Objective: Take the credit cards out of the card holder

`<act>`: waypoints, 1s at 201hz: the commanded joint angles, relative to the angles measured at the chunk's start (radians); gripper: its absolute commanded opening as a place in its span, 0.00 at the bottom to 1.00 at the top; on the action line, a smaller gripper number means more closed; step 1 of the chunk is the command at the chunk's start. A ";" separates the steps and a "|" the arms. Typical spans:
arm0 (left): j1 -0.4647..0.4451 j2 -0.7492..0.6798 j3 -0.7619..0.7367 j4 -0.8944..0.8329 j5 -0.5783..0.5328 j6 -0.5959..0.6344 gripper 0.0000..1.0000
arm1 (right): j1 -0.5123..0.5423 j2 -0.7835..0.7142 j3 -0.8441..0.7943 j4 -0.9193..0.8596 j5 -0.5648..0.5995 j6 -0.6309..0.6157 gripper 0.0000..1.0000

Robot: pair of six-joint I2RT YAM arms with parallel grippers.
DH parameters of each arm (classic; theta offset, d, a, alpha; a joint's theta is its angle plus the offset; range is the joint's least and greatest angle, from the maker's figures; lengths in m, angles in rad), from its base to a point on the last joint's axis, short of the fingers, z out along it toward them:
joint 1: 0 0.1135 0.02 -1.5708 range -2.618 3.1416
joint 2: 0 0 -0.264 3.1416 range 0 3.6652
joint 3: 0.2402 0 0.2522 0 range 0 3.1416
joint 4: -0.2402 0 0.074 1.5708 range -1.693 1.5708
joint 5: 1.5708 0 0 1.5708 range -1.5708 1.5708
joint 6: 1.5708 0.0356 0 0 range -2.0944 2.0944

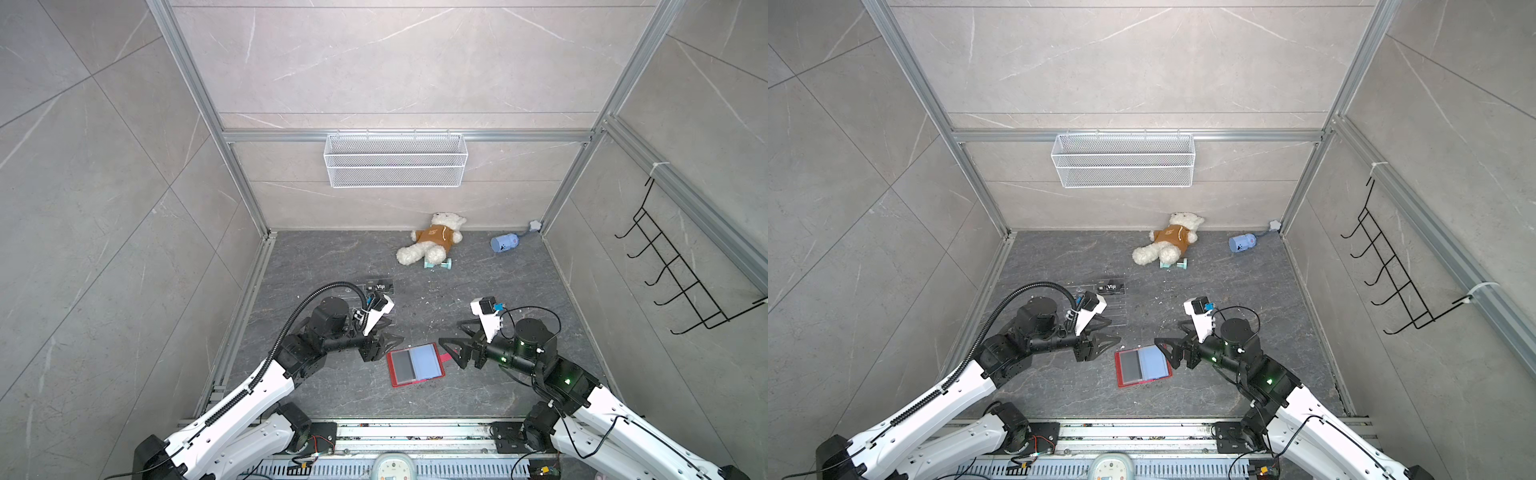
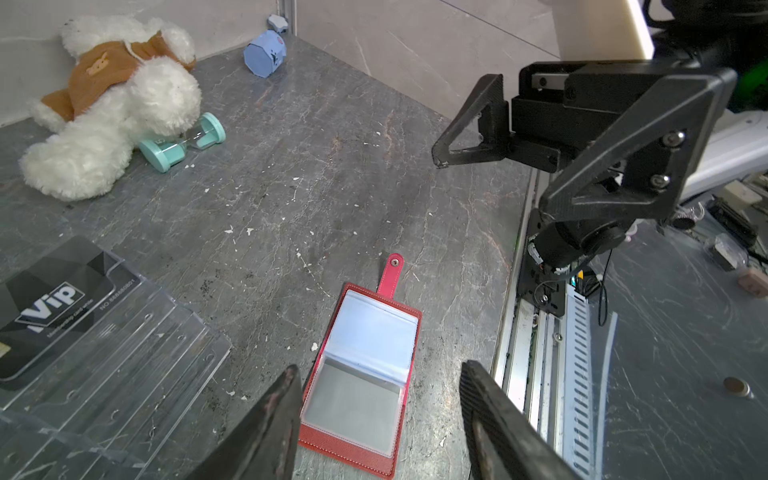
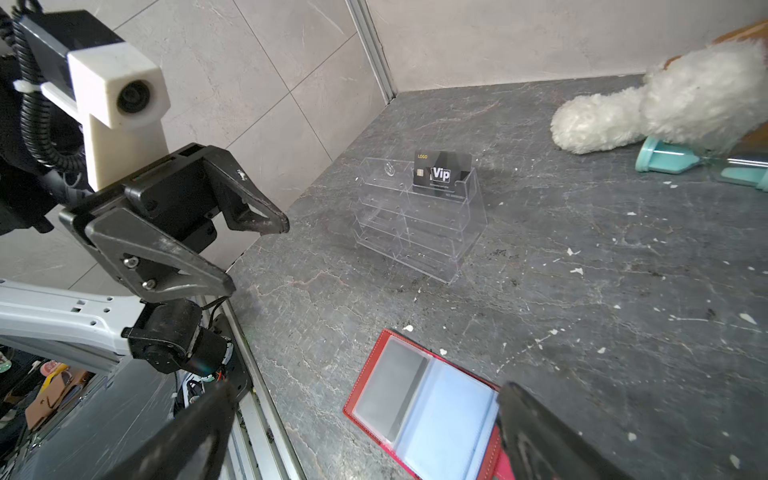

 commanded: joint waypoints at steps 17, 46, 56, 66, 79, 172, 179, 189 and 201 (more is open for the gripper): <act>-0.007 -0.017 -0.010 0.062 -0.070 -0.173 0.65 | 0.002 -0.003 -0.011 -0.011 0.023 0.018 1.00; -0.006 0.025 -0.007 0.052 -0.076 -0.294 0.65 | 0.002 -0.003 -0.015 -0.010 0.032 0.023 1.00; -0.007 0.043 -0.003 0.048 -0.076 -0.340 0.65 | 0.002 -0.003 -0.014 -0.011 0.036 0.024 1.00; -0.006 0.059 0.001 0.040 -0.081 -0.389 0.65 | 0.002 -0.003 -0.015 -0.012 0.038 0.025 1.00; -0.006 0.075 0.001 0.040 -0.086 -0.446 0.65 | 0.002 -0.003 -0.014 -0.014 0.041 0.028 1.00; -0.006 0.093 -0.133 0.118 -0.095 -0.924 0.63 | 0.001 -0.009 -0.047 -0.022 0.096 0.065 1.00; -0.006 0.098 -0.145 0.120 -0.094 -0.948 0.63 | 0.002 -0.008 -0.049 -0.018 0.097 0.069 1.00; -0.007 0.102 -0.159 0.124 -0.093 -0.974 0.62 | 0.002 -0.005 -0.055 -0.011 0.095 0.073 1.00; -0.008 0.103 -0.175 0.128 -0.099 -1.003 0.62 | 0.002 -0.001 -0.059 -0.004 0.094 0.079 1.00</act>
